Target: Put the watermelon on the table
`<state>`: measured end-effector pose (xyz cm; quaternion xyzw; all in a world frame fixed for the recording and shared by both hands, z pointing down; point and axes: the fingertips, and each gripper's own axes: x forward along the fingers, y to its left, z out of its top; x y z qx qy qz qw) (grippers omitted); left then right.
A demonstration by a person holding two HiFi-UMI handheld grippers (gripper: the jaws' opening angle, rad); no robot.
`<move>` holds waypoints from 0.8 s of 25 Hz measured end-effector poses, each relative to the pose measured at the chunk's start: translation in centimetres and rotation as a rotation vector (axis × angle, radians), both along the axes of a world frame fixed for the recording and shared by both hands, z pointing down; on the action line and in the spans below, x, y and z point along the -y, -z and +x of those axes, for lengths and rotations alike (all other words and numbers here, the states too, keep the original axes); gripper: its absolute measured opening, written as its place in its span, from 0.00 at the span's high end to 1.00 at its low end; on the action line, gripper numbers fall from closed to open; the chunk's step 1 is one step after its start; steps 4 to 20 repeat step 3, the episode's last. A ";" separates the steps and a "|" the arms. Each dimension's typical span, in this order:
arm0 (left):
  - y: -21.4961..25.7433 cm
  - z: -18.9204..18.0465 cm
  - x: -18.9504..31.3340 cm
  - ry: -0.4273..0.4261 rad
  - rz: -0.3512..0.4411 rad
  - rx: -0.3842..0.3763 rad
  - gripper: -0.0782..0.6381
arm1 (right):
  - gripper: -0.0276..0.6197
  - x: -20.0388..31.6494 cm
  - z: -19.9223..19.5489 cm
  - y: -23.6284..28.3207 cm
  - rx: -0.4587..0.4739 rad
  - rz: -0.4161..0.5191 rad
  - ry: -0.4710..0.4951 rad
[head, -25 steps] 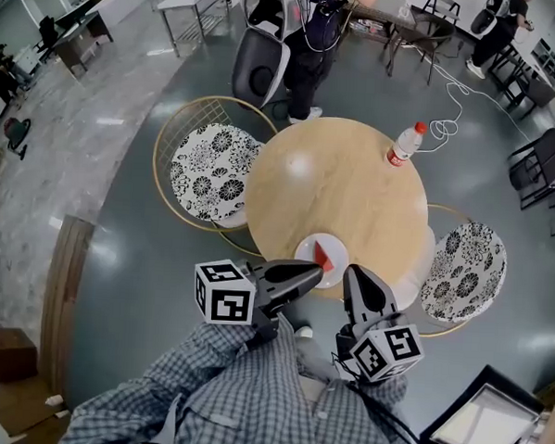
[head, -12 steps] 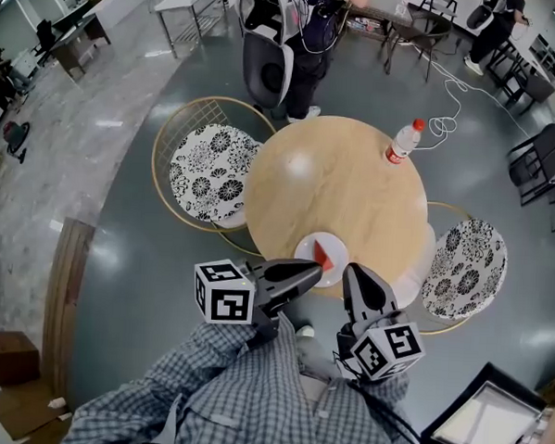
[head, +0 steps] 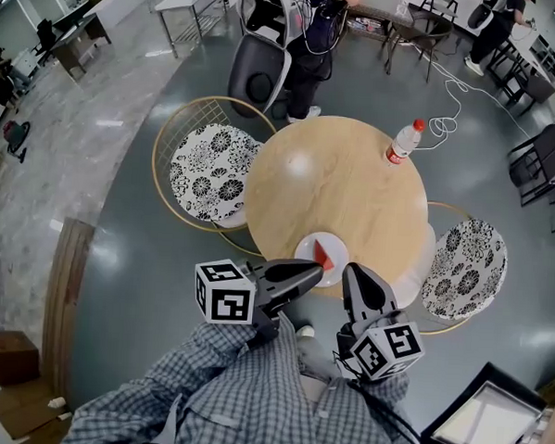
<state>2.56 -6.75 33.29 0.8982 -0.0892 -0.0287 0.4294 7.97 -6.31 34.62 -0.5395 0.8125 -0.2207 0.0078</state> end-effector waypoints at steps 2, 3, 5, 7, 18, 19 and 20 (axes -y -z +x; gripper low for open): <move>-0.1 -0.1 0.0 0.001 -0.001 0.000 0.88 | 0.95 0.0 -0.1 -0.1 -0.001 -0.001 0.001; -0.1 -0.2 0.0 0.001 -0.001 -0.001 0.88 | 0.95 0.0 -0.2 -0.1 -0.002 -0.002 0.002; -0.1 -0.2 0.0 0.001 -0.001 -0.001 0.88 | 0.95 0.0 -0.2 -0.1 -0.002 -0.002 0.002; -0.1 -0.2 0.0 0.001 -0.001 -0.001 0.88 | 0.95 0.0 -0.2 -0.1 -0.002 -0.002 0.002; -0.1 -0.2 0.0 0.001 -0.001 -0.001 0.88 | 0.95 0.0 -0.2 -0.1 -0.002 -0.002 0.002; -0.1 -0.2 0.0 0.001 -0.001 -0.001 0.88 | 0.95 0.0 -0.2 -0.1 -0.002 -0.002 0.002; -0.1 -0.2 0.0 0.001 -0.001 -0.001 0.88 | 0.95 0.0 -0.2 -0.1 -0.002 -0.002 0.002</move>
